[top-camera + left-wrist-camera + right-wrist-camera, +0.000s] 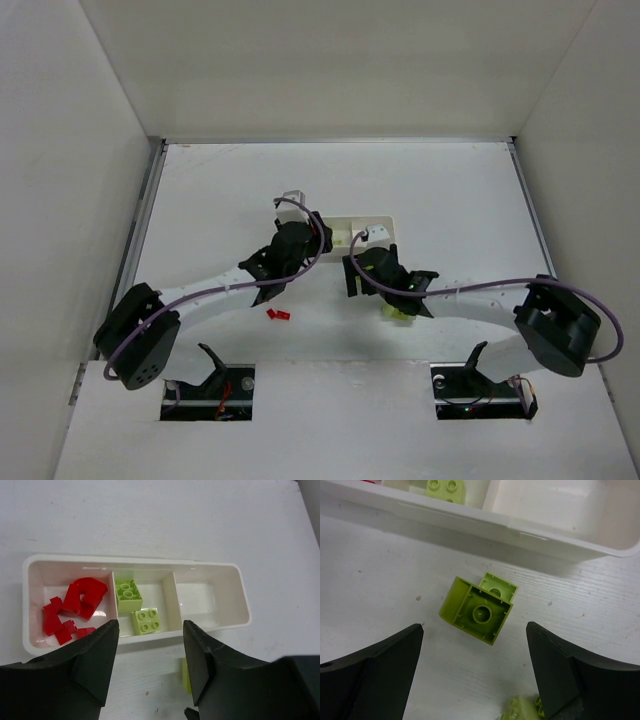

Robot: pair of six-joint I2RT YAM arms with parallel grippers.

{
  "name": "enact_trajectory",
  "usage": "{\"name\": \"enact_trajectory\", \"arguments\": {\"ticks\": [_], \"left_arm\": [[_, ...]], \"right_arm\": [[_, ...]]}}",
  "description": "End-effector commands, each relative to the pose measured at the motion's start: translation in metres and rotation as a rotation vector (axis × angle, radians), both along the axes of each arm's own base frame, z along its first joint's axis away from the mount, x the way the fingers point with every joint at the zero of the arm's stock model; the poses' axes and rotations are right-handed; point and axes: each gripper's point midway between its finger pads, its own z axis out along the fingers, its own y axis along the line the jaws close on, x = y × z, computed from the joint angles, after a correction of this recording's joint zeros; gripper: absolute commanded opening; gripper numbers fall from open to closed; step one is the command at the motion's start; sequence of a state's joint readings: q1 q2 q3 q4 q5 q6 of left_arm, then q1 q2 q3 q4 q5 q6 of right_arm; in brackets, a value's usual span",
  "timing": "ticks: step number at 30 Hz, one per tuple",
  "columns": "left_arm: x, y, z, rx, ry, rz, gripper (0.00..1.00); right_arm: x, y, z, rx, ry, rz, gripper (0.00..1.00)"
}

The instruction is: Sort the legos into containers by color

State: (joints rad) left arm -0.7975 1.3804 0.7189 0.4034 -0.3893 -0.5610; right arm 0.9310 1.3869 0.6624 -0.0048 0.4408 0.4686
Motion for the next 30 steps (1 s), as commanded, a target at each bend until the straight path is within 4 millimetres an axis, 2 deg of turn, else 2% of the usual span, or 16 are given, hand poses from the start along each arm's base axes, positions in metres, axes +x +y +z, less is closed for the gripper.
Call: {"name": "enact_trajectory", "arguments": {"ticks": [1, 6, 15, 22, 26, 30], "left_arm": [[-0.009, 0.005, 0.011, -0.086, -0.013, 0.004, 0.52], [-0.024, 0.012, 0.004, -0.11, 0.009, -0.002, 0.52], [-0.042, 0.021, -0.015, -0.126, 0.061, -0.014, 0.52], [-0.048, 0.021, -0.018, -0.124, 0.072, -0.028, 0.52], [-0.055, 0.022, -0.026, -0.123, 0.09, -0.036, 0.51], [-0.061, 0.025, -0.031, -0.147, 0.11, -0.032, 0.51]], "right_arm": [[0.009, 0.012, 0.006, -0.046, -0.017, 0.036, 0.9], [0.018, 0.017, -0.004, -0.078, -0.008, 0.021, 0.85], [0.027, 0.009, -0.012, -0.123, -0.03, -0.052, 0.72], [0.03, 0.011, -0.001, -0.102, -0.071, -0.091, 0.64], [0.03, 0.013, 0.007, -0.068, -0.092, -0.099, 0.52], [0.028, 0.015, 0.012, -0.023, -0.094, -0.107, 0.47]]}}
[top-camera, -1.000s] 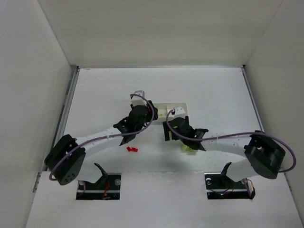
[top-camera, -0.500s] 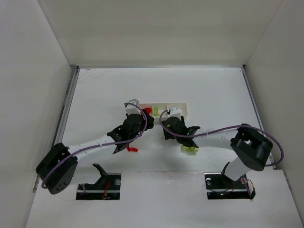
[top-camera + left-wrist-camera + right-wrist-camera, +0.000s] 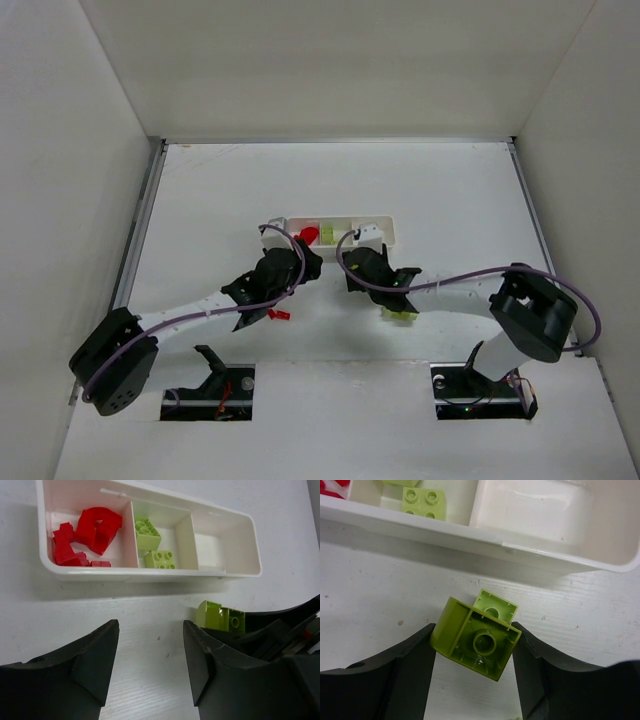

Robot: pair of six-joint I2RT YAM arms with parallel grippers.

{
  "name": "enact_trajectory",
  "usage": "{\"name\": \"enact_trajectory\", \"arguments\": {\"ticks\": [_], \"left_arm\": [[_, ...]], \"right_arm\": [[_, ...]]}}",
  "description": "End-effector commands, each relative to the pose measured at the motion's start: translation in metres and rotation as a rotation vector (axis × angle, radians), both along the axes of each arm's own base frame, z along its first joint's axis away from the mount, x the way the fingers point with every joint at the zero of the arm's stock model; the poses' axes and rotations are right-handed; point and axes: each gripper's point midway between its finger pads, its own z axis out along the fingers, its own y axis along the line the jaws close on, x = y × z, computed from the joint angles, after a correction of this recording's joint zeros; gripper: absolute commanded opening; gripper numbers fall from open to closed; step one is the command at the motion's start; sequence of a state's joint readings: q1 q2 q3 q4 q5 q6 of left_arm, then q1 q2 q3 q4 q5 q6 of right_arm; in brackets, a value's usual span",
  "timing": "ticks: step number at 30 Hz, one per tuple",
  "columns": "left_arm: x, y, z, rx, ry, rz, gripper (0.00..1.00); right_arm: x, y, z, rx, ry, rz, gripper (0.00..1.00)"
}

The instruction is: Sort the legos into containers by color

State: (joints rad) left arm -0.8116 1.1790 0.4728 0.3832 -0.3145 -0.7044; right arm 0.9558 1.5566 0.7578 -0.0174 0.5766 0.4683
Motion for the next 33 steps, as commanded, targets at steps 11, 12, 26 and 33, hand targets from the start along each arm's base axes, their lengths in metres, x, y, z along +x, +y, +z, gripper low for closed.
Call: {"name": "enact_trajectory", "arguments": {"ticks": [11, 12, 26, 33], "left_arm": [[-0.021, 0.004, 0.036, -0.305, -0.016, 0.04, 0.51], [-0.023, 0.004, 0.04, -0.352, -0.023, 0.047, 0.51], [-0.034, 0.011, 0.105, -0.897, -0.101, 0.083, 0.62], [-0.04, 0.003, 0.119, -0.958, -0.127, 0.033, 0.62]], "right_arm": [[-0.016, 0.036, 0.105, 0.448, -0.137, 0.063, 0.47], [-0.018, 0.037, 0.112, 0.505, -0.136, 0.068, 0.47], [-0.016, 0.054, 0.198, 1.213, -0.094, 0.099, 0.46], [-0.012, 0.072, 0.21, 1.351, -0.044, 0.089, 0.47]]}}
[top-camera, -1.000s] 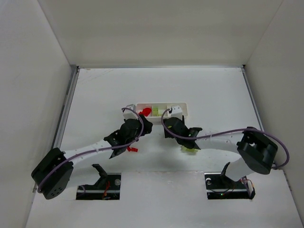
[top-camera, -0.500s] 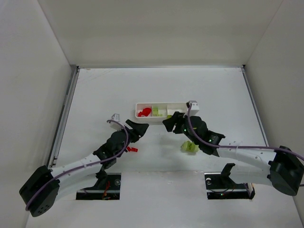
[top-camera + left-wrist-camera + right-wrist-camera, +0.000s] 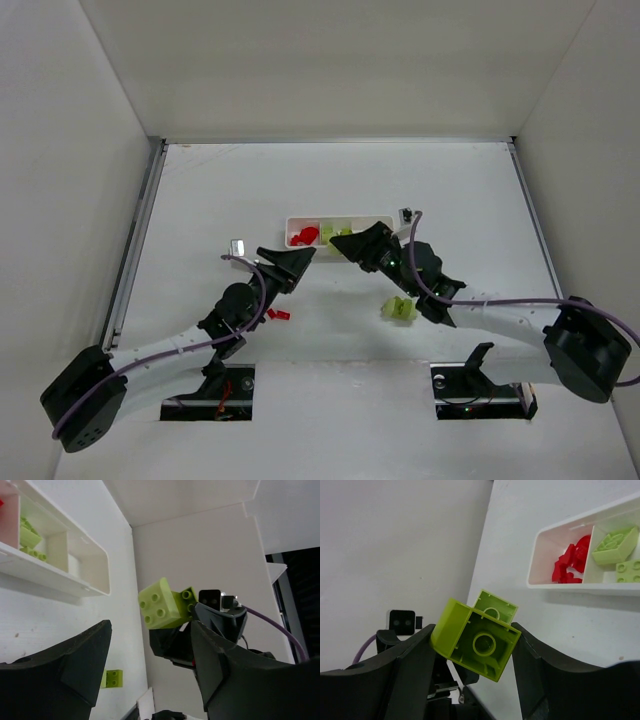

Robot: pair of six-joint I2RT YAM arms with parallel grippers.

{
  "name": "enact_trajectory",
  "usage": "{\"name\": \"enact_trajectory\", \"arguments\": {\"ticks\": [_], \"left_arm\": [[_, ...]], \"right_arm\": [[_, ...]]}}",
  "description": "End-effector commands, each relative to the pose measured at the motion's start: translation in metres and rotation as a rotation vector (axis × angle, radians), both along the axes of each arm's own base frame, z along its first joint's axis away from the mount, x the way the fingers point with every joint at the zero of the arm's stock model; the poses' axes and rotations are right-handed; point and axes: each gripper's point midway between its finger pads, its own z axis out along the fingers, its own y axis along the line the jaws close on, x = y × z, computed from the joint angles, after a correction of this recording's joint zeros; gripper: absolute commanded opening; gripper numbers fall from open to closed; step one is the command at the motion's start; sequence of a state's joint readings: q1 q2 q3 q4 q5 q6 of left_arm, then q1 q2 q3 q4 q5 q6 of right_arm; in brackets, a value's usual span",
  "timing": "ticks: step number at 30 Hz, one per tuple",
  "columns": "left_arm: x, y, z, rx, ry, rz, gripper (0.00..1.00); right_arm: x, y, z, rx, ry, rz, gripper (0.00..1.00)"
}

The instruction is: Sort the legos into containers by color

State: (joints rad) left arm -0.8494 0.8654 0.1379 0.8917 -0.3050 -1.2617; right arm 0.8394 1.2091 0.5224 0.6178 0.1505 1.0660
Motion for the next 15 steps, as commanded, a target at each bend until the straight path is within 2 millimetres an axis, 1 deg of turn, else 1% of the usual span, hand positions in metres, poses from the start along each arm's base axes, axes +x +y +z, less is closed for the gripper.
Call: {"name": "enact_trajectory", "arguments": {"ticks": [1, 4, 6, 9, 12, 15], "left_arm": [[-0.003, -0.001, 0.035, -0.122, -0.08, -0.007, 0.62], [-0.003, -0.001, 0.039, -0.133, -0.091, -0.011, 0.62], [-0.003, -0.001, 0.04, -0.137, -0.091, -0.016, 0.62], [-0.004, -0.003, 0.038, -0.151, -0.074, -0.021, 0.62], [-0.001, -0.001, 0.039, -0.183, -0.054, -0.012, 0.61], [0.003, 0.004, 0.037, -0.222, -0.017, 0.014, 0.61]], "right_arm": [[-0.003, 0.017, 0.042, 0.182, -0.034, 0.041, 0.47], [-0.003, 0.022, 0.036, 0.188, -0.006, 0.038, 0.47], [-0.004, 0.025, 0.036, 0.199, -0.005, 0.037, 0.47], [-0.005, 0.025, 0.044, 0.236, -0.017, 0.032, 0.47], [-0.004, 0.025, 0.052, 0.269, -0.03, 0.025, 0.47], [0.0, 0.022, 0.055, 0.282, -0.035, 0.0, 0.47]]}}
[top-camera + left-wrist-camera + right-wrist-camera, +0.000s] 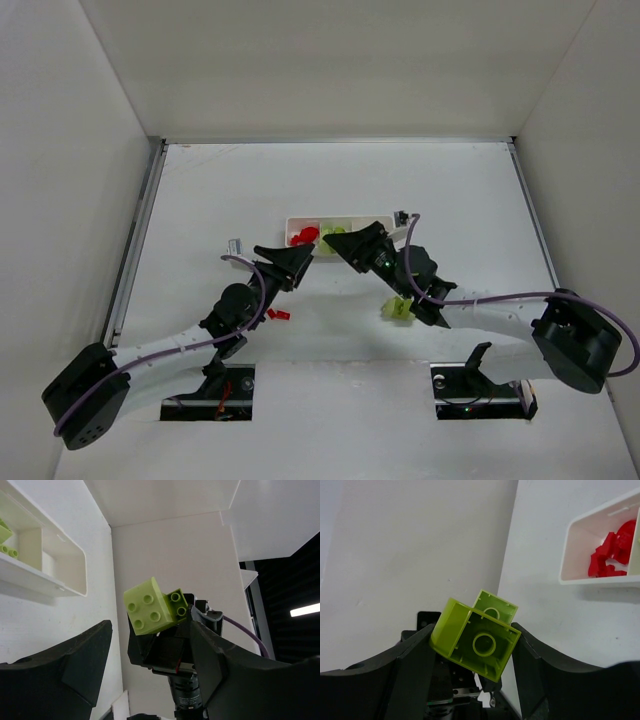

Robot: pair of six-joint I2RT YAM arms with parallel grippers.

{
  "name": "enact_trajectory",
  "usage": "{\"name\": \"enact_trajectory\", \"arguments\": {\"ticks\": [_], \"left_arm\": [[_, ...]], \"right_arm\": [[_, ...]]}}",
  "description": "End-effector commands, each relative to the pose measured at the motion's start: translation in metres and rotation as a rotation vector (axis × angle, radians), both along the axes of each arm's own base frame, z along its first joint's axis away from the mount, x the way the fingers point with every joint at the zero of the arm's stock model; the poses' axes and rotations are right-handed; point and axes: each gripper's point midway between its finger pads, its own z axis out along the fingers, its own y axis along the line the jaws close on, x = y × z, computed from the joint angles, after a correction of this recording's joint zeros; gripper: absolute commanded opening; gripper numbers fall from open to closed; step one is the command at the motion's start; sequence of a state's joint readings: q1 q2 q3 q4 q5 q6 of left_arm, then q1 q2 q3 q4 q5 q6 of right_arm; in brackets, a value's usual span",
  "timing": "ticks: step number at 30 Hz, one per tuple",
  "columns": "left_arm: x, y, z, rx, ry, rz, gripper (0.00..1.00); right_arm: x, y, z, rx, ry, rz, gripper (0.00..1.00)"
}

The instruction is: Sort the legos into containers by color

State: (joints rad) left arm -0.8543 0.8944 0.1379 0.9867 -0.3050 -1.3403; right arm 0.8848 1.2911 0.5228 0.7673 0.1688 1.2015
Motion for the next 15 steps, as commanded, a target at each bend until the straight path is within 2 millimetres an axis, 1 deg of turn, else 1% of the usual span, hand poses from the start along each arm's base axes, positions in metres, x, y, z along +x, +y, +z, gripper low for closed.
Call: {"name": "enact_trajectory", "arguments": {"ticks": [1, 3, 7, 11, 15], "left_arm": [[0.004, 0.007, 0.018, -0.118, 0.001, 0.028, 0.61], [0.008, 0.009, 0.021, -0.167, 0.031, 0.037, 0.61], [0.013, 0.004, 0.026, -0.23, 0.07, 0.018, 0.61], [0.016, -0.003, 0.025, -0.261, 0.111, -0.009, 0.61], [0.018, -0.003, 0.027, -0.28, 0.121, -0.012, 0.61]], "right_arm": [[0.006, 0.0, 0.044, 0.13, -0.074, -0.037, 0.47], [0.007, 0.001, 0.045, 0.129, -0.077, -0.039, 0.47], [0.008, 0.005, 0.041, 0.114, -0.083, -0.04, 0.47], [0.008, 0.007, 0.038, 0.116, -0.105, -0.045, 0.47], [0.008, 0.014, 0.034, 0.109, -0.107, -0.031, 0.47]]}}
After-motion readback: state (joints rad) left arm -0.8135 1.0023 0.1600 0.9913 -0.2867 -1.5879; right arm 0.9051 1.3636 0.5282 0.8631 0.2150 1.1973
